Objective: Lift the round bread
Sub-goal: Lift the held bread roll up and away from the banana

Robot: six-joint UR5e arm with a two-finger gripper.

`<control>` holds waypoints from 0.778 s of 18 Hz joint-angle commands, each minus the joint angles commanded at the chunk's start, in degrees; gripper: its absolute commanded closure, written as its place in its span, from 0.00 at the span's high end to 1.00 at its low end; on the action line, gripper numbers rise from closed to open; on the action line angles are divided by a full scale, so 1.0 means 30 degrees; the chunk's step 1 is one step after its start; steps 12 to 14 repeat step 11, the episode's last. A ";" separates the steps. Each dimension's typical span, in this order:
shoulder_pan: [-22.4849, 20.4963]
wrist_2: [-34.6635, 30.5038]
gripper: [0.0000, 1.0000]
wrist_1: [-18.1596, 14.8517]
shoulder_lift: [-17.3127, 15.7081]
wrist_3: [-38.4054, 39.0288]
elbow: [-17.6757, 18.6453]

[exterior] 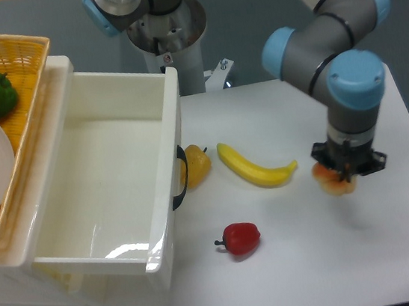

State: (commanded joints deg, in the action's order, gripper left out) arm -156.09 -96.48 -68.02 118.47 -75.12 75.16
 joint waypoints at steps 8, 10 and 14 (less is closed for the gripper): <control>-0.0031 -0.0798 0.00 -0.1878 0.0881 -0.0684 -0.2816; -0.0031 -0.0798 0.00 -0.1878 0.0734 -0.0625 -0.2816; -0.0031 -0.0798 0.00 -0.1878 0.0705 -0.0625 -0.2787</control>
